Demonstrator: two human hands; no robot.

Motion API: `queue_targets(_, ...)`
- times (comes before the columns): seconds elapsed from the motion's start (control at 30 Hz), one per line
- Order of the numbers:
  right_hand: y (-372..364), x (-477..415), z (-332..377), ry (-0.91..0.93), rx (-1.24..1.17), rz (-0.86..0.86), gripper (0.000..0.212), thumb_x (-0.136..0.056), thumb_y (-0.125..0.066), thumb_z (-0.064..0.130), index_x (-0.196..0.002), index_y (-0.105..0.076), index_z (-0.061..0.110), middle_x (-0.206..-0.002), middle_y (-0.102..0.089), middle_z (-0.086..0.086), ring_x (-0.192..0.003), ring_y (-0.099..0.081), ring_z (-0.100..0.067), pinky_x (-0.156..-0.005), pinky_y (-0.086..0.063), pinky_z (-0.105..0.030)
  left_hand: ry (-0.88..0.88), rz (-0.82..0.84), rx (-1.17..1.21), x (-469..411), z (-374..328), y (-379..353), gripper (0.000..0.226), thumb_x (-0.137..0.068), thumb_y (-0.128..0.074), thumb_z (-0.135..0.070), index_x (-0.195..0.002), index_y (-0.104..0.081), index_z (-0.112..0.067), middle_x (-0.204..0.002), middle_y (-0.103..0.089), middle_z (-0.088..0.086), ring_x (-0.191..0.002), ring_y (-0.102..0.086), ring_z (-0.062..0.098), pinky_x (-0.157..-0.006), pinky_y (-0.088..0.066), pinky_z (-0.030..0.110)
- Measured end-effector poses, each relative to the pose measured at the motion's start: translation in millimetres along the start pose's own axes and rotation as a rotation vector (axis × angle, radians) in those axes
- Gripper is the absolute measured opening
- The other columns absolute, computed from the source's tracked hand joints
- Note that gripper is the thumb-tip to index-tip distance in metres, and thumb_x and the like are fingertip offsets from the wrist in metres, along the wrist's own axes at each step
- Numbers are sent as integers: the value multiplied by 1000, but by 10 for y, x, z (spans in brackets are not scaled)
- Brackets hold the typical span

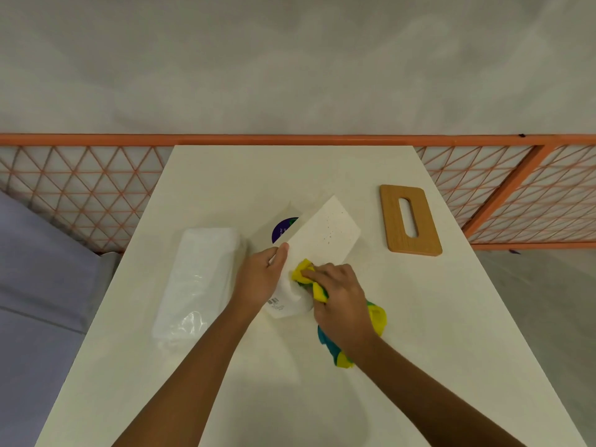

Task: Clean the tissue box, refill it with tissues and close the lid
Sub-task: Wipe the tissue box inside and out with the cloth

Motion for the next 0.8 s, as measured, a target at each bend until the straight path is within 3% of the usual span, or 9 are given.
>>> queue_targets(0.07,26,-65,-120,-6,-3,-14,38,-69,-43,12,-93,-72,9,-81,-69,-5,-79,-51,-18,-76,-39,-19,8,2,5,13,8,-14,45,-97,-42,-35,-79,-58,4,-76,-49,12,-72,-46,20,-68,-37,28)
queue_targets(0.17,66,-165,-309,-163,64,-71,30,-66,-56,3,-90,-73,10,-77,-69,-5,-67,-61,-28,-62,-54,-29,8,-7,3,25,0,-28,48,-96,-43,-35,-80,-58,8,-75,-48,13,-70,-44,19,-65,-35,28)
queue_targets(0.33,35,-236,-28,44,45,16,35,-59,-59,0,-89,-73,10,-76,-70,-3,-64,-60,-25,-70,-38,-17,-34,14,-27,51,-54,-38,48,-96,-45,-34,-73,-52,7,-69,-44,14,-66,-40,20,-64,-33,27)
queue_targets(0.4,53,-398,-106,-3,-24,30,37,-63,-59,-5,-94,-73,10,-83,-72,-6,-69,-60,-30,-71,-38,-16,-52,28,-14,99,-78,-48,48,-96,-47,-32,-67,-47,8,-66,-37,13,-64,-34,20,-60,-27,27)
queue_targets(0.53,52,-583,-323,-206,-9,-22,33,-79,-59,-1,-108,-69,11,-109,-69,-8,-91,-58,-35,-82,-48,-37,-34,38,11,144,-88,-56,47,-95,-48,-30,-66,-46,7,-65,-36,13,-61,-35,19,-58,-27,27)
queue_targets(0.7,7,-475,-186,-73,-57,20,28,-79,-57,0,-102,-71,6,-102,-69,-11,-88,-59,-33,-80,-37,-20,-1,55,14,194,-44,-19,47,-95,-47,-33,-70,-52,6,-65,-44,11,-61,-41,17,-58,-32,26)
queue_targets(0.8,35,-586,-458,-178,-29,11,27,-85,-56,-1,-108,-68,5,-110,-65,-12,-93,-56,-35,-79,-38,-26,-11,55,16,234,-61,-28,43,-95,-48,-32,-63,-40,-3,-66,-33,12,-62,-33,20,-58,-25,28)
Point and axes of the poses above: each hand's wrist, its own x-axis away from the middle knuckle, its own y-axis out of the back of the hand, z = x × y, the point moved 6 cm from there along -x, towards the middle knuckle
